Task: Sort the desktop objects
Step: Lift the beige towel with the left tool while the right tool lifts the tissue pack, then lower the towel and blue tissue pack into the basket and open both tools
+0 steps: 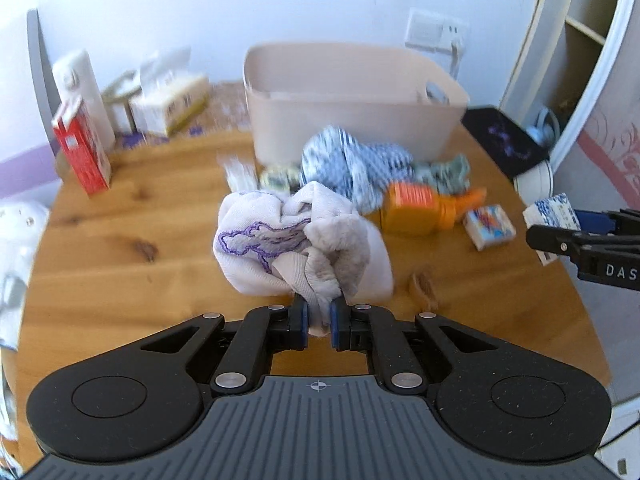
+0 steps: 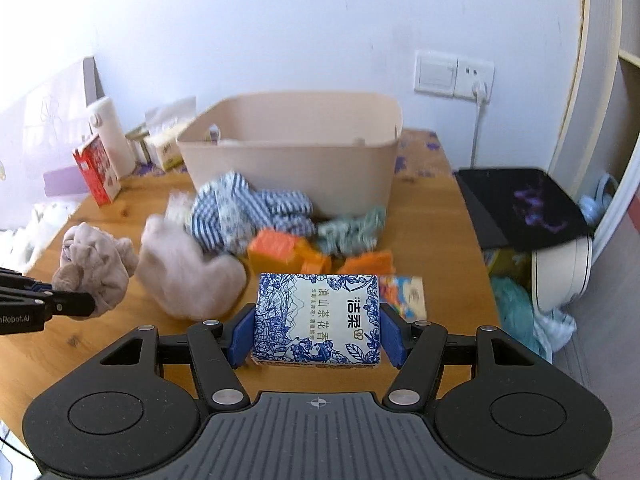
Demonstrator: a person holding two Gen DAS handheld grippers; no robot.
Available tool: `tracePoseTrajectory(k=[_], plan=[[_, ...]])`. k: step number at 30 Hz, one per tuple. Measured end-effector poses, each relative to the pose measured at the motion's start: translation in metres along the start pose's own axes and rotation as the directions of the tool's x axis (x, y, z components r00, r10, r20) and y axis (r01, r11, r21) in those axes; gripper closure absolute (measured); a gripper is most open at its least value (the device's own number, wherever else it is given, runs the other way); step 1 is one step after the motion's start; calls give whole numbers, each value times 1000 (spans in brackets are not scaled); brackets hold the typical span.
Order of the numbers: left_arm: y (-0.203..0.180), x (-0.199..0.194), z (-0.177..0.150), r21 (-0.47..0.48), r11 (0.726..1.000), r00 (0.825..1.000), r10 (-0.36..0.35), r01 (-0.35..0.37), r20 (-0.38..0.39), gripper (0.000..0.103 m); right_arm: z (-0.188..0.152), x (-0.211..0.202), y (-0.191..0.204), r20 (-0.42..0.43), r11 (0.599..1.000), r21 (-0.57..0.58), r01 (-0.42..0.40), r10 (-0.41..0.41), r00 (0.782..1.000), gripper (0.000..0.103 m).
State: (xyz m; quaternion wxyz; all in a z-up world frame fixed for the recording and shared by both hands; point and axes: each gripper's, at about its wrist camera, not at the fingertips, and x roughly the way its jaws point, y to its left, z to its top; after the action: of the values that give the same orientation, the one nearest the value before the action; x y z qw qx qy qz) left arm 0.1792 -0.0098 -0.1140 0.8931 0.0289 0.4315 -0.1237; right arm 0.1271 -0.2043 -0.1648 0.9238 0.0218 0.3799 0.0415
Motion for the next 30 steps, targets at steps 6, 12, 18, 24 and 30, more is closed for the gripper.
tracePoseTrajectory(k=[6,12,18,24,30], plan=[[5,-10,41,-2,1000,997,7,-6,82,94,28,2,-1,58,1000,-4,3,-2,998,43],[10,-5,86,4,1000,989,7,-8,146,94,57,15,-5,102,1000,6,19,-20,995,43],[11,8,128,38,999,980,-6,-1,197,94,84,33,-9,128,999,-10,39,-37,991,43],[10,31,163,67,998,974,-19,4,224,94,112,58,-9,146,998,-25,64,-59,988,43],[3,62,188,105,994,974,-43,20,221,94,137,84,-10,155,995,-52,86,-77,985,43]])
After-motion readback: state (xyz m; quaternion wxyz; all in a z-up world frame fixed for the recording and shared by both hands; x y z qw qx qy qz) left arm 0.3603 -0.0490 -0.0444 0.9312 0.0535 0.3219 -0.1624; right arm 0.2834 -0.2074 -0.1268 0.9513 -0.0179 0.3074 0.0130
